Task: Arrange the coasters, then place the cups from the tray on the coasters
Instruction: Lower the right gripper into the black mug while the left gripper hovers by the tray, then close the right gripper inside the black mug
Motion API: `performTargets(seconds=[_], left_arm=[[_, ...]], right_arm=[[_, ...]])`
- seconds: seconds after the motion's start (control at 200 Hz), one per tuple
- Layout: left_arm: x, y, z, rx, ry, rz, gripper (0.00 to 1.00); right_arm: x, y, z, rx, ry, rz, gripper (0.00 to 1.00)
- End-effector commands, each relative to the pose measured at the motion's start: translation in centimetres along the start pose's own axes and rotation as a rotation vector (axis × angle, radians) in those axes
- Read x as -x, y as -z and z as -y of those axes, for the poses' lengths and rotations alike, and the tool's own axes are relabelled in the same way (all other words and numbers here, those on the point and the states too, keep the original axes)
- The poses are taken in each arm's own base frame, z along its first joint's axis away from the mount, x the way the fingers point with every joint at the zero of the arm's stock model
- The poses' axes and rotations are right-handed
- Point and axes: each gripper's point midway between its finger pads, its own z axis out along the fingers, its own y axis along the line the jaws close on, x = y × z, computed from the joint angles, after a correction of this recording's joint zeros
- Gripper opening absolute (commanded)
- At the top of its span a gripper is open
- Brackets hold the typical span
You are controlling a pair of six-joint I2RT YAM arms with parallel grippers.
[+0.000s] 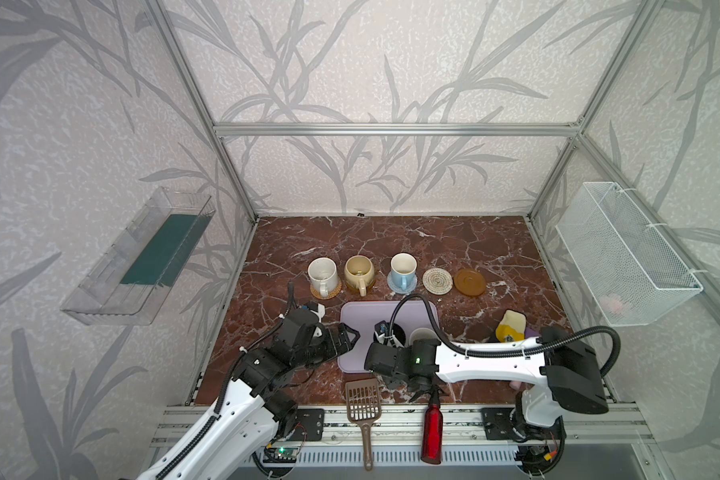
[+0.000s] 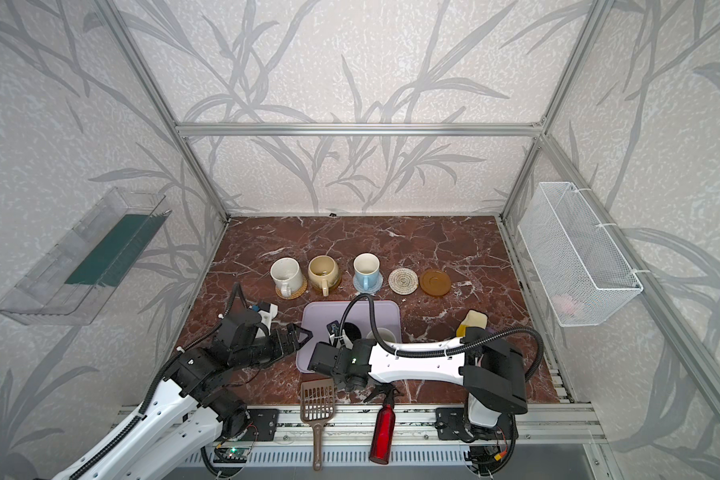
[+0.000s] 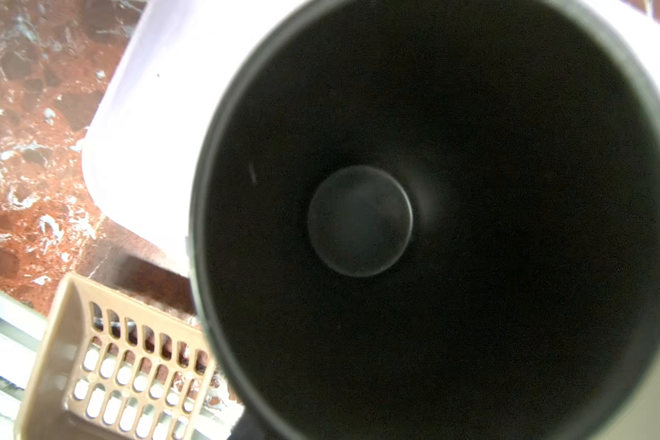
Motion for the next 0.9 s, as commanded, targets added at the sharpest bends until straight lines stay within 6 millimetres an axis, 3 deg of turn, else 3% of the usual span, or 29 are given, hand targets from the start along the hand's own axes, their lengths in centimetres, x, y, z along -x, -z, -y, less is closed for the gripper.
performTargets(seconds=[0.0, 0.085, 0.41, 0.695, 0.895], left_arm=[[0.7, 1.0, 1.0, -0.023, -0.005, 0.033, 0.99], [0.4, 1.0, 0.6, -0.021, 0.009, 0.027, 0.99], [-0.3, 1.0, 0.0, -0.039, 0.035, 0.025, 0.99], [-0.1, 0.5, 0.6, -0.056, 0.028, 0.014, 0.98], [0.4, 0.4, 1.2, -0.075, 0.019, 0.028, 0.98]], right_arm=[[1.1, 0.3, 0.4, -0.012, -0.002, 0.049, 0.28], [1.4, 0.7, 0.3, 0.0, -0.003, 0.062, 0.22], [2.3, 1.1, -1.0, 0.046, 0.011, 0.079, 0.18], [3.7, 1.2, -1.3, 0.07, -0.007, 0.102, 0.14], [4.9, 2.3, -1.8, 0.11, 0.004, 0.142, 0.12]])
